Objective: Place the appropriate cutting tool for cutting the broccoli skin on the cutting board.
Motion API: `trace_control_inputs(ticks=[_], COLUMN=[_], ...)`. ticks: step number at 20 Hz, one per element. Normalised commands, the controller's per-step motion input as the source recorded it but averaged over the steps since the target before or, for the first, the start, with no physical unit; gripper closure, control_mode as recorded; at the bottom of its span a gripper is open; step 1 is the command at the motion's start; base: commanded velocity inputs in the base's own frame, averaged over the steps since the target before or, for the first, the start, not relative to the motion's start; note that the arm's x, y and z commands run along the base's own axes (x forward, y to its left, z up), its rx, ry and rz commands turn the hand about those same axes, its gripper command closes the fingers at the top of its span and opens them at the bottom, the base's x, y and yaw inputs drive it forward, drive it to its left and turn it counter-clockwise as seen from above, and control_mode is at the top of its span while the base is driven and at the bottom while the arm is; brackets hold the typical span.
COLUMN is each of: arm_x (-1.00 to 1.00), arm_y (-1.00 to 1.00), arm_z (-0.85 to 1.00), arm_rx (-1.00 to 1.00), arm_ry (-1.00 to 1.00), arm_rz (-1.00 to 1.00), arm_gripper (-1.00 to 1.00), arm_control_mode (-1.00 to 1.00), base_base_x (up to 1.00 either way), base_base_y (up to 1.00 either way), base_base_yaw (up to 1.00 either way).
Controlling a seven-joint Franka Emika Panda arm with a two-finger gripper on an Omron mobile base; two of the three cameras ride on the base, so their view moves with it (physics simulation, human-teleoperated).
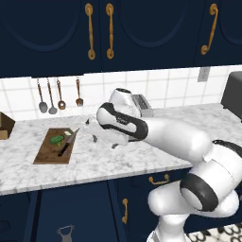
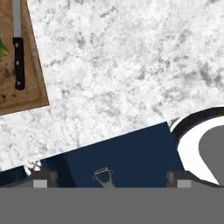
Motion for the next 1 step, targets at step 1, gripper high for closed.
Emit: trace_control_inputs(ticks=[1], arm_x=[-0.54], arm_y=[-1.00], arm_z=[0.47], arm_rx=[0.00], arm_ry=[0.00], arm_rz=[0.00], arm_gripper=[-1.00], arm_control_mode=[-1.00], base_base_x=[0.00], base_base_y=[0.00], base_base_yaw=[0.00])
